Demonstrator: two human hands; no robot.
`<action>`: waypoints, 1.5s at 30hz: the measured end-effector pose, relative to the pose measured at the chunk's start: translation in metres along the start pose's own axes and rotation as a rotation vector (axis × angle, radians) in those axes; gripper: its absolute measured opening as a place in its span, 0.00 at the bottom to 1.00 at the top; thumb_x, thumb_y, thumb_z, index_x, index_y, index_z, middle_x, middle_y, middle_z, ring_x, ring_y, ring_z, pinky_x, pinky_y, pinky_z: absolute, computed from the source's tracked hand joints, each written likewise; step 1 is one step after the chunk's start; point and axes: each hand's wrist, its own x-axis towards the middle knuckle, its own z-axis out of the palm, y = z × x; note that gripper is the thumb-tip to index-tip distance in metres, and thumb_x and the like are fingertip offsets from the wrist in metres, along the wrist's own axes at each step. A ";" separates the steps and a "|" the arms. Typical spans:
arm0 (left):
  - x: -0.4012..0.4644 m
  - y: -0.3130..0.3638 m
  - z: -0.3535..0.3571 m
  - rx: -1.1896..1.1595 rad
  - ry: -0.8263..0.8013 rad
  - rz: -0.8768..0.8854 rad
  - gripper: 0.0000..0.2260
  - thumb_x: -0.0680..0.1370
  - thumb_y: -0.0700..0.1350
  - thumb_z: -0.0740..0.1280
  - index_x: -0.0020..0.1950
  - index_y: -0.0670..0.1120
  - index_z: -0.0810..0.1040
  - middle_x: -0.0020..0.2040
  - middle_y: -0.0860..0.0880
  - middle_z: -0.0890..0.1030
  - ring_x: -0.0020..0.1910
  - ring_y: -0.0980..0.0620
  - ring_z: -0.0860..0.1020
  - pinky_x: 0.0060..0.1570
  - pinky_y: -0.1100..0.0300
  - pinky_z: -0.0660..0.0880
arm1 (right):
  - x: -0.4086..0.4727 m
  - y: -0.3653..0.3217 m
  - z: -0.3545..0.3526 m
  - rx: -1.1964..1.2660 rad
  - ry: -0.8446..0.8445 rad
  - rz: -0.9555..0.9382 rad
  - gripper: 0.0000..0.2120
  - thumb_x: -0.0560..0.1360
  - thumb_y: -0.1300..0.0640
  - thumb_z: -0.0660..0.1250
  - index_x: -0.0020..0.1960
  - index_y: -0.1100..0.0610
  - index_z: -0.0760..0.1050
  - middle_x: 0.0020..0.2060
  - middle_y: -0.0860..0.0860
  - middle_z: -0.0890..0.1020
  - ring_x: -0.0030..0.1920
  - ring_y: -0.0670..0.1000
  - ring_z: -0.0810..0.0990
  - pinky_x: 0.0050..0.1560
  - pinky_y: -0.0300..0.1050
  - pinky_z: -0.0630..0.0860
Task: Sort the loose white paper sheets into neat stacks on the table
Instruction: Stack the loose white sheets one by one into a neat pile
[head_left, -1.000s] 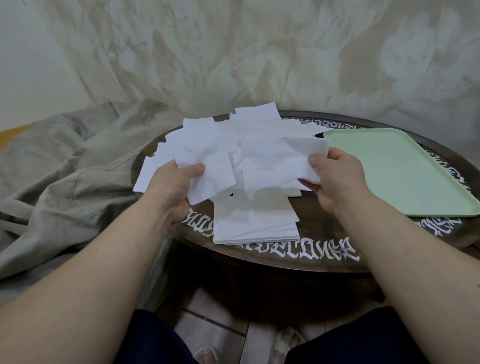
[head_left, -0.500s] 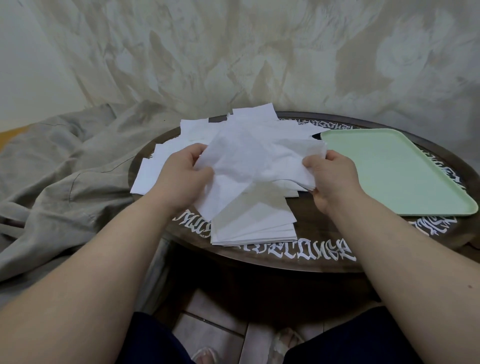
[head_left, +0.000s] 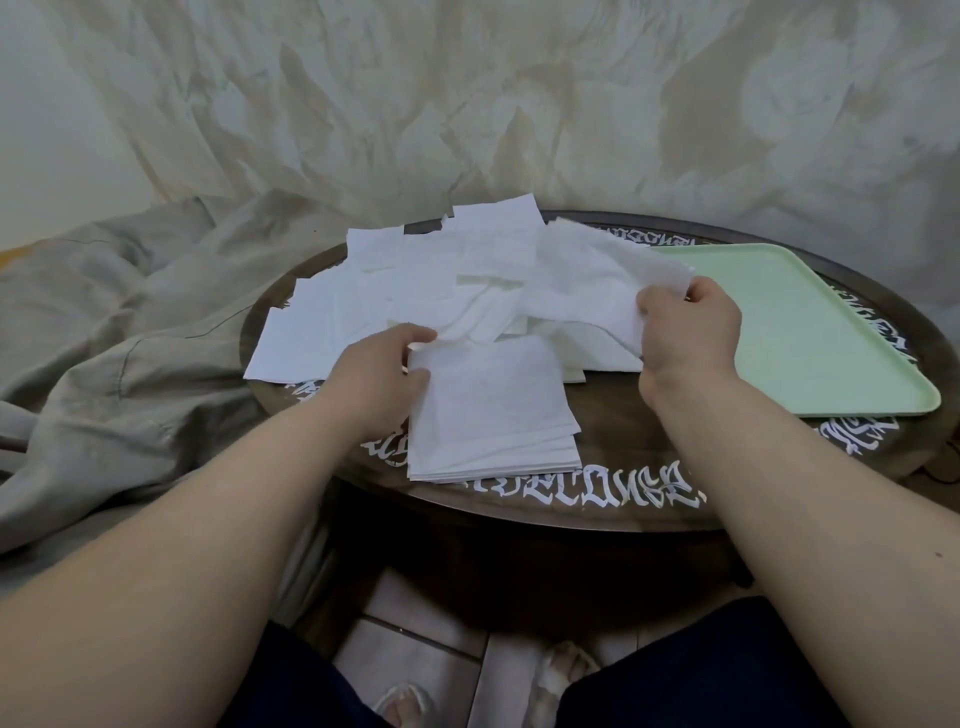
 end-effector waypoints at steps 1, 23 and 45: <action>0.001 -0.001 -0.002 -0.079 0.018 -0.007 0.16 0.78 0.41 0.63 0.65 0.51 0.74 0.48 0.49 0.78 0.45 0.49 0.77 0.46 0.61 0.70 | 0.000 0.000 0.000 0.015 0.002 -0.008 0.02 0.69 0.65 0.61 0.39 0.60 0.71 0.37 0.53 0.73 0.38 0.50 0.68 0.37 0.44 0.67; -0.009 0.015 -0.016 -1.092 -0.162 -0.340 0.05 0.80 0.42 0.63 0.53 0.44 0.77 0.44 0.47 0.84 0.36 0.54 0.83 0.31 0.66 0.78 | -0.035 -0.006 0.007 -0.154 -0.694 0.028 0.10 0.72 0.70 0.68 0.41 0.56 0.81 0.43 0.48 0.82 0.44 0.50 0.75 0.49 0.47 0.68; -0.008 0.000 -0.010 -0.708 -0.117 -0.345 0.08 0.74 0.39 0.71 0.52 0.41 0.80 0.51 0.37 0.83 0.42 0.43 0.79 0.52 0.45 0.77 | -0.036 -0.014 -0.007 -0.374 -0.687 0.084 0.17 0.71 0.72 0.67 0.57 0.59 0.76 0.39 0.56 0.77 0.33 0.51 0.76 0.33 0.38 0.76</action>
